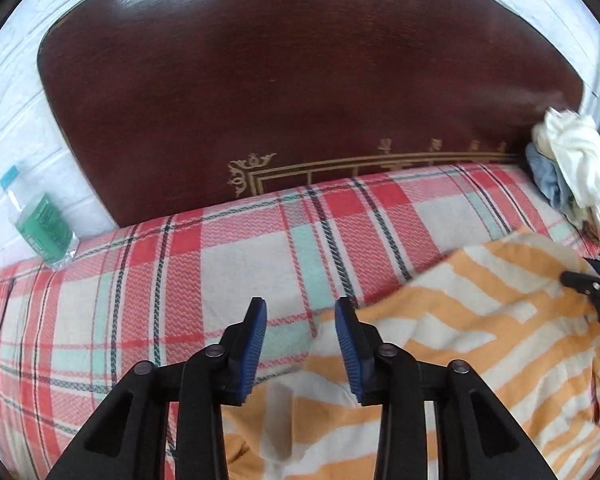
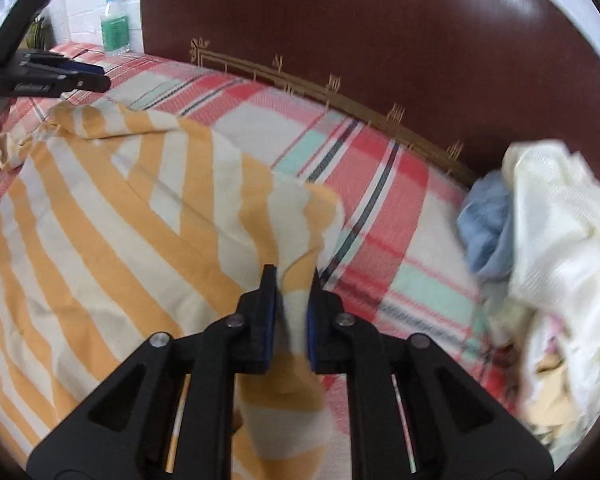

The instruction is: Fold clothes

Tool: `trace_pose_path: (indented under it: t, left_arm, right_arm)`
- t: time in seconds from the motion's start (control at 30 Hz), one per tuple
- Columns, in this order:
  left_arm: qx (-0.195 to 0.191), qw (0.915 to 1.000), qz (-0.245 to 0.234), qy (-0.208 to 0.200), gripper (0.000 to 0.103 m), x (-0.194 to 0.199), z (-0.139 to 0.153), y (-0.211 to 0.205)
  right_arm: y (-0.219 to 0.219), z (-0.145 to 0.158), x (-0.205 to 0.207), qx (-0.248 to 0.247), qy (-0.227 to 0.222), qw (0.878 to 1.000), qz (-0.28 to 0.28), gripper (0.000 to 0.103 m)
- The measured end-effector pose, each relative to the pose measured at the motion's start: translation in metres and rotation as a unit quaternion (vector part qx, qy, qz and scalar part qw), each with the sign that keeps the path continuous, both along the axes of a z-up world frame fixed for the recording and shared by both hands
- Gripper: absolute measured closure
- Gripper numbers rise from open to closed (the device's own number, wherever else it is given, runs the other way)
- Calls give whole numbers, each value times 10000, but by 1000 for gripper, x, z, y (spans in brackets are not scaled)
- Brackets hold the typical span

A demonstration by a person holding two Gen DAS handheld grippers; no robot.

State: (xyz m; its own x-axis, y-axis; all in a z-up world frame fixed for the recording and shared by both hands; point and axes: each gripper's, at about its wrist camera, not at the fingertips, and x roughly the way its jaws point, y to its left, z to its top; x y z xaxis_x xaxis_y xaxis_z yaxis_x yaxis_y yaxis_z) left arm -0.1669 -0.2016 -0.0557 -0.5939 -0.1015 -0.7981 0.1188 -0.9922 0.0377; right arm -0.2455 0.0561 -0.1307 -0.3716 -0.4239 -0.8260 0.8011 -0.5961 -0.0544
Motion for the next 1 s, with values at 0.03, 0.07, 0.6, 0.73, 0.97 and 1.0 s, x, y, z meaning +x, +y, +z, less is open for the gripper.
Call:
trace_pose_path:
  t: [0.03, 0.07, 0.6, 0.73, 0.97, 1.0]
  left_arm:
    - [-37, 9999, -158, 27, 51, 5, 0, 6]
    - [-74, 9995, -315, 54, 50, 10, 0, 11]
    - [-577, 9973, -150, -438, 47, -28, -32, 18]
    - [-388, 9979, 496, -173, 48, -25, -19, 1]
    - [183, 9972, -512, 510, 39, 30, 8, 51]
    - [301, 9955, -732, 527, 38, 37, 10, 62]
  right_arm:
    - [4, 0, 0, -34, 1, 10000, -36, 58]
    - [14, 2, 0, -242, -114, 9996, -118, 47]
    - [117, 18, 21, -1936, -1170, 9693, -960, 36]
    - [144, 27, 41, -1929, -984, 9699, -1110, 36]
    - [222, 20, 68, -1389, -778, 9649, -2089, 36]
    - [232, 17, 71, -1370, -799, 9621, -2217, 35]
